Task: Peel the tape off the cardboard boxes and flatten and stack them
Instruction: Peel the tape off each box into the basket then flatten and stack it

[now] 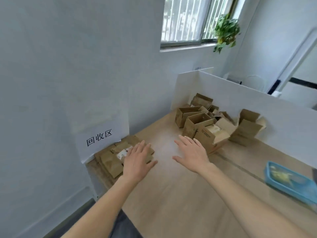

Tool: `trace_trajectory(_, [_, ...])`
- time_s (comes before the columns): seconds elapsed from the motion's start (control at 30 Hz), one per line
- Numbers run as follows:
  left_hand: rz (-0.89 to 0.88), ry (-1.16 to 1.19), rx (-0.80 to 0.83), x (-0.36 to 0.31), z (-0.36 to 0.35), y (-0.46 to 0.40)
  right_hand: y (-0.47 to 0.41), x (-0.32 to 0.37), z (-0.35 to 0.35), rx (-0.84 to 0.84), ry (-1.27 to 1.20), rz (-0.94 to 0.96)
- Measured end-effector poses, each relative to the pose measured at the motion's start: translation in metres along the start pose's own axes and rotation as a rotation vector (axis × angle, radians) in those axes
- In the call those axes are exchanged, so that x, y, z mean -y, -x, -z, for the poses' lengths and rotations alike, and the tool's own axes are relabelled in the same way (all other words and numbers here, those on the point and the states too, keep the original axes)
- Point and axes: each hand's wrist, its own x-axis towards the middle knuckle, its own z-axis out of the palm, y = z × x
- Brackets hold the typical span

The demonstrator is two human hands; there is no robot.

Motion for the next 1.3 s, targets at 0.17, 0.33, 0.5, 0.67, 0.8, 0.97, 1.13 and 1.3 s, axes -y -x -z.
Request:
trace_trajectory(0.17, [-0.138, 0.039, -0.067, -0.095, 0.051, 0.008, 0.08, -0.056, 0.097, -0.087, 0.035, -0.158])
trace_trajectory(0.33, [-0.264, 0.1, -0.086, -0.186, 0.079, 0.011, 0.161, -0.107, 0.163, -0.167, 0.065, -0.285])
trace_trajectory(0.5, [-0.38, 0.153, -0.057, -0.284, 0.081, 0.013, 0.237, -0.174, 0.196, -0.174, 0.112, -0.401])
trace_trajectory(0.67, [-0.459, 0.174, -0.057, -0.38, 0.063, 0.023, 0.301, -0.252, 0.206, -0.212, 0.114, -0.486])
trace_trajectory(0.8, [-0.488, 0.169, -0.018, -0.453, 0.035, 0.03, 0.346, -0.318, 0.204, -0.221, 0.106, -0.524])
trace_trajectory(0.97, [-0.417, 0.171, 0.034, -0.547, -0.017, 0.04, 0.398, -0.413, 0.193, -0.202, 0.094, -0.538])
trace_trajectory(1.13, [-0.32, 0.207, 0.114, -0.635, -0.077, 0.05, 0.443, -0.508, 0.175, -0.144, 0.097, -0.513])
trace_trajectory(1.3, [-0.276, 0.211, 0.167, -0.698, -0.117, 0.046, 0.466, -0.583, 0.164, -0.101, 0.091, -0.513])
